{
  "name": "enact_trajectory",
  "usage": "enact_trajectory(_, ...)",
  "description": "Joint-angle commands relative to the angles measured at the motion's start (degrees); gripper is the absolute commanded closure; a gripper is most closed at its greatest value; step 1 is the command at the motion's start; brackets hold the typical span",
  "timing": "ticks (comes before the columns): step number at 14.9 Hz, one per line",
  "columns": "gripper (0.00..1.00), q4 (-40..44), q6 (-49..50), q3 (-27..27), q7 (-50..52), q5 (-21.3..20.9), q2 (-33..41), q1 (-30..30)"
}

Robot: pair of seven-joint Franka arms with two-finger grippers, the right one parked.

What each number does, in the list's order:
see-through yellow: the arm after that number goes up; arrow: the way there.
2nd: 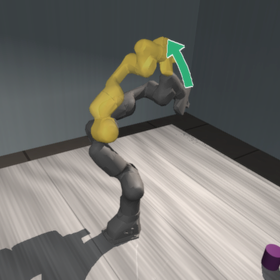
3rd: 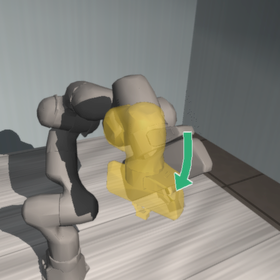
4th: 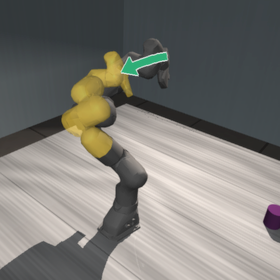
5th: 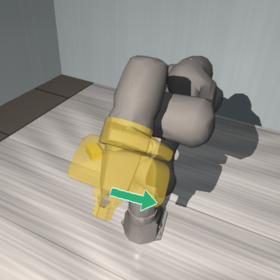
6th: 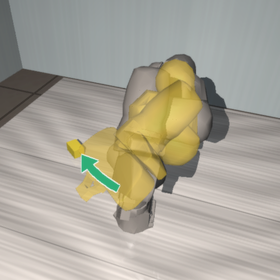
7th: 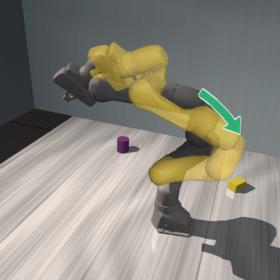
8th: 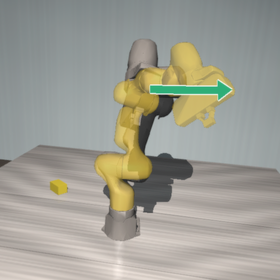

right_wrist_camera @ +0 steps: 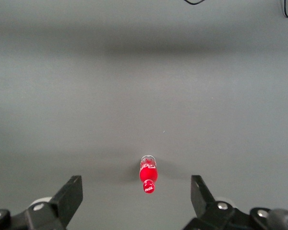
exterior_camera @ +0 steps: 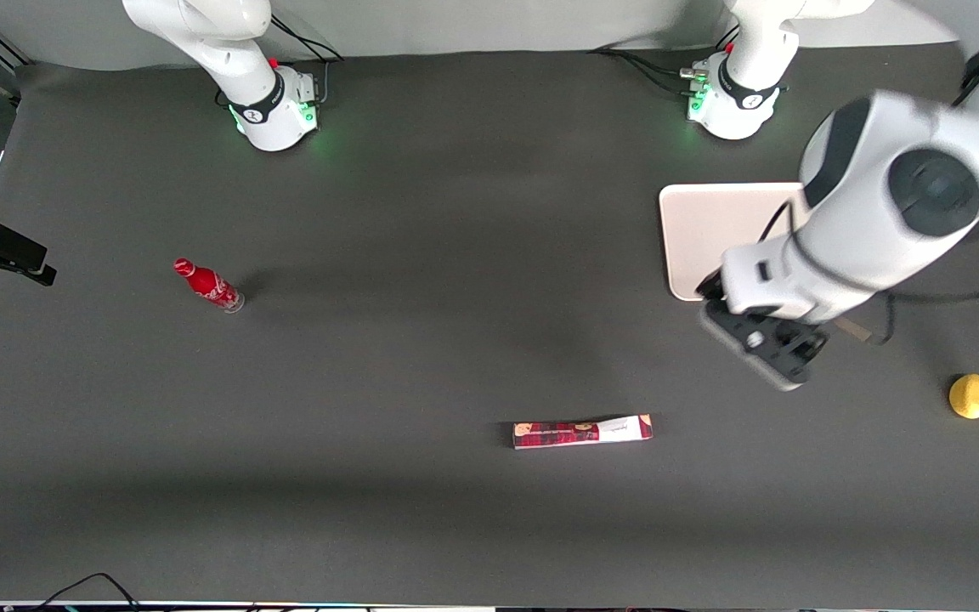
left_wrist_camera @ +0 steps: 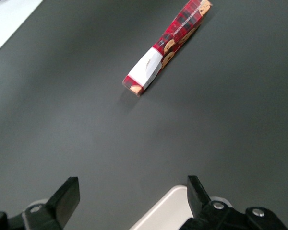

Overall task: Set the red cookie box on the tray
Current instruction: 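Move the left gripper over the red plaid shortbread box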

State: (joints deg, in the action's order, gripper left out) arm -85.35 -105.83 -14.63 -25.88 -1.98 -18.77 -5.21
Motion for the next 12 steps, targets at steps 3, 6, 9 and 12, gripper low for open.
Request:
enact_trajectory(3,0.00,13.7,-4.3,0.8,-10.4,-8.5,-18.3,-8.1)
enact_trajectory(6,0.00,18.8,-5.6,0.8,-11.0,-9.4,-24.5,-11.4)
enact_trajectory(9,0.00,21.7,-9.3,0.8,-12.9,-9.4,-29.2,-13.9)
enact_trajectory(12,0.00,21.6,-17.7,2.1,-17.7,-9.3,-33.6,-14.3)
